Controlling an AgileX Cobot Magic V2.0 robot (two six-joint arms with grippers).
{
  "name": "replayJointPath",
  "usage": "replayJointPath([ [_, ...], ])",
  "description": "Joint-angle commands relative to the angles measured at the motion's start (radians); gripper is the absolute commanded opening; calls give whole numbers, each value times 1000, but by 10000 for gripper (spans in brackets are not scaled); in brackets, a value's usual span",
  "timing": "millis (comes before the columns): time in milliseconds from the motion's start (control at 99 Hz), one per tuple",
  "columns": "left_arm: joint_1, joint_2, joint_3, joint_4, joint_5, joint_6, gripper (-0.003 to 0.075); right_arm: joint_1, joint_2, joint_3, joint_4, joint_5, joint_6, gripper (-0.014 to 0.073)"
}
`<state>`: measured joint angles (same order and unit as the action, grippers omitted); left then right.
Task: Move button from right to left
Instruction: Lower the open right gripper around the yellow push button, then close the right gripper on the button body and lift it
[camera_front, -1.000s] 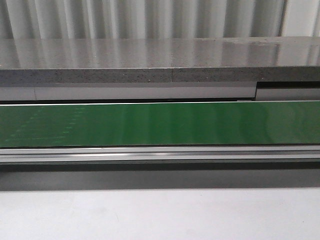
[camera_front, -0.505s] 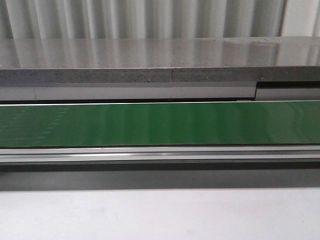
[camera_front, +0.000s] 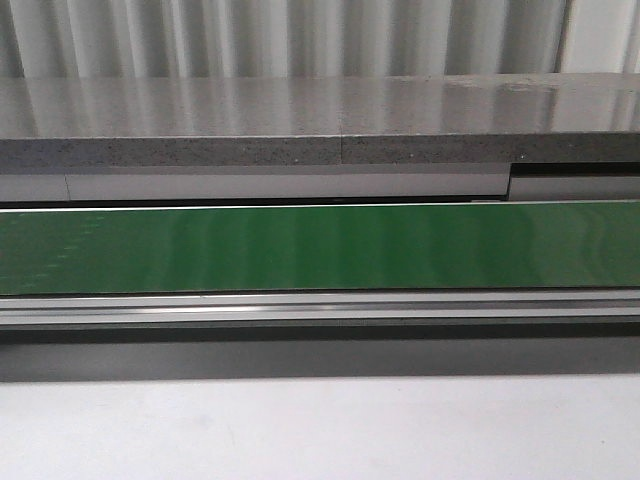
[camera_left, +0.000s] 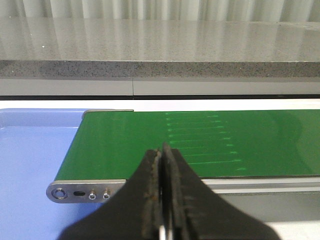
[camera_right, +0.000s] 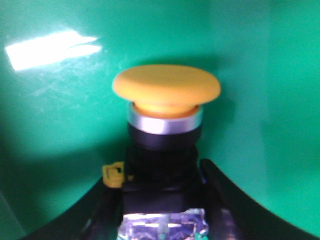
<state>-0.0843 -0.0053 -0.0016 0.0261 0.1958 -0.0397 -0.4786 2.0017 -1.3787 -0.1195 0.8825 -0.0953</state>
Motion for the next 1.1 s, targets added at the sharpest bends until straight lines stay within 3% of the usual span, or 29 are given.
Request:
replayJointPath([
  [0,-2,-34,26,-1,-77,-10,-20,-6,-110,-30,7,-2,-10,186],
  [222,-2,-34,26,-1,-77,-10,-20,29,-265,-27,51,44,-10,186],
  [525,-2,-34,26,-1,-77,-10,-20,175,-374,-23,90,163,-10,186],
  [929,-2,-34,26,-1,-77,-10,-20,259,-364,105,107,75,-10,192],
  [1091,-2,-34,26,-1,-77,-10,-20,259,-363,105,107,74,-10,274],
])
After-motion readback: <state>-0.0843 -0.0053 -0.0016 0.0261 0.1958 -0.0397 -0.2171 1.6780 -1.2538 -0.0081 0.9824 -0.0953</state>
